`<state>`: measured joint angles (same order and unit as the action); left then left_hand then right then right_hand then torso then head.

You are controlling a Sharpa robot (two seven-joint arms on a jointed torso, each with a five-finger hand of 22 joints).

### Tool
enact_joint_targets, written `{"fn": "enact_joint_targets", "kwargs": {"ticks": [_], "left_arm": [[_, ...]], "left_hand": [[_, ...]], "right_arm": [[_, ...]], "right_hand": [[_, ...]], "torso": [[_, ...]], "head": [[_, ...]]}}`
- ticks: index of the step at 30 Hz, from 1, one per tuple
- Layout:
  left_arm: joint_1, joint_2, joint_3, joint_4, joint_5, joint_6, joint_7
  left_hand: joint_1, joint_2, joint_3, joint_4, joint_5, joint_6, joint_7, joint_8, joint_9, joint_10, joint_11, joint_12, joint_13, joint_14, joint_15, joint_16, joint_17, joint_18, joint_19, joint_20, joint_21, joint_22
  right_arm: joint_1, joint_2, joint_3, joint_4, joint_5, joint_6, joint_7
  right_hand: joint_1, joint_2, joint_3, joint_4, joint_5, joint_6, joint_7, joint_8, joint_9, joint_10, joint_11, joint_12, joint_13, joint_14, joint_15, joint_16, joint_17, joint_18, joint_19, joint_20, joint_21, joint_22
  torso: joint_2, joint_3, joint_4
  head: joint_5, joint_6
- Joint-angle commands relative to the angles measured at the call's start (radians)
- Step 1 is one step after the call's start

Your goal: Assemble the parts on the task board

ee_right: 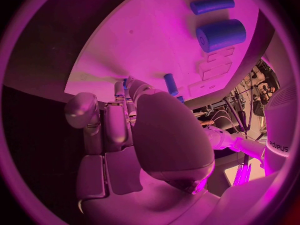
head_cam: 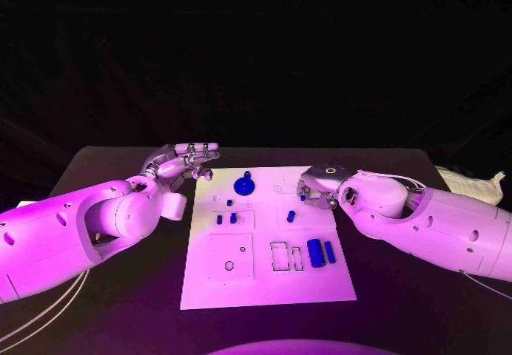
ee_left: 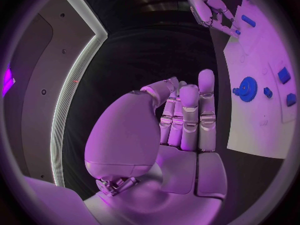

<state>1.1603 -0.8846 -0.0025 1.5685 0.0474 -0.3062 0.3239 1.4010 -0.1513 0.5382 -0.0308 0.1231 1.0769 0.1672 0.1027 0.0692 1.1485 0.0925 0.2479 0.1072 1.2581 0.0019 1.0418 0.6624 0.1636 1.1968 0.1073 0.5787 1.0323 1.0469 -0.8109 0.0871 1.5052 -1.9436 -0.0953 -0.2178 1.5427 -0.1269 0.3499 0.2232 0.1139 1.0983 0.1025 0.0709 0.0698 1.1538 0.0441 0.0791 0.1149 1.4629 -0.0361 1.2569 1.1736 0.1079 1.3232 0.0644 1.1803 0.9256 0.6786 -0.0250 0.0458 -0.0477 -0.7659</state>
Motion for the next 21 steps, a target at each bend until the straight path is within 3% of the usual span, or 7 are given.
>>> {"fn": "enact_joint_targets", "kwargs": {"ticks": [1, 9, 21], "left_arm": [[0.0, 0.002, 0.0, 0.001, -0.012, 0.015, 0.004], [0.0, 0.003, 0.0, 0.0, -0.017, 0.021, -0.004], [0.0, 0.004, 0.0, 0.0, -0.023, 0.023, -0.012]], "left_hand": [[-0.005, 0.006, -0.006, -0.003, -0.003, -0.008, 0.002, 0.002, -0.001, -0.009, -0.001, 0.006, 0.002, -0.007, 0.003, -0.005, -0.001, 0.019, -0.002, -0.003, -0.004, -0.001], [-0.006, 0.006, -0.008, -0.004, -0.003, -0.01, 0.004, 0.002, -0.002, -0.013, 0.0, 0.008, 0.002, -0.008, 0.004, -0.007, -0.004, 0.019, -0.003, -0.003, -0.006, -0.002], [-0.005, 0.007, -0.008, -0.004, -0.003, -0.01, 0.004, 0.002, -0.002, -0.014, 0.001, 0.008, 0.002, -0.008, 0.004, -0.006, -0.003, 0.019, -0.002, -0.003, -0.006, -0.003]], "right_arm": [[-0.003, 0.005, -0.002, -0.004, -0.009, 0.02, 0.004], [-0.005, 0.012, -0.003, -0.018, -0.017, 0.044, 0.006], [-0.011, 0.021, -0.005, -0.032, -0.008, 0.059, 0.009]], "right_hand": [[-0.013, 0.005, 0.011, -0.003, -0.004, 0.012, -0.001, -0.003, 0.002, 0.012, -0.001, -0.006, -0.005, 0.046, -0.004, -0.004, -0.001, 0.011, 0.004, 0.0, -0.006, 0.001], [-0.002, 0.03, 0.073, -0.057, -0.041, 0.053, -0.001, 0.009, 0.011, 0.062, -0.004, 0.0, -0.018, 0.049, 0.002, -0.001, 0.0, 0.01, 0.009, 0.006, -0.001, 0.009], [-0.028, 0.03, 0.099, -0.089, -0.056, 0.072, -0.002, 0.009, 0.017, 0.085, -0.006, -0.006, -0.028, 0.05, 0.003, 0.0, -0.002, 0.01, 0.011, 0.008, 0.001, 0.013]], "torso": [[0.0, -0.0004, 0.0001], [0.0, 0.0005, -0.0015], [-0.002, -0.0001, -0.001]], "head": [[0.0, -0.002], [-0.001, -0.005], [-0.003, -0.01]]}}
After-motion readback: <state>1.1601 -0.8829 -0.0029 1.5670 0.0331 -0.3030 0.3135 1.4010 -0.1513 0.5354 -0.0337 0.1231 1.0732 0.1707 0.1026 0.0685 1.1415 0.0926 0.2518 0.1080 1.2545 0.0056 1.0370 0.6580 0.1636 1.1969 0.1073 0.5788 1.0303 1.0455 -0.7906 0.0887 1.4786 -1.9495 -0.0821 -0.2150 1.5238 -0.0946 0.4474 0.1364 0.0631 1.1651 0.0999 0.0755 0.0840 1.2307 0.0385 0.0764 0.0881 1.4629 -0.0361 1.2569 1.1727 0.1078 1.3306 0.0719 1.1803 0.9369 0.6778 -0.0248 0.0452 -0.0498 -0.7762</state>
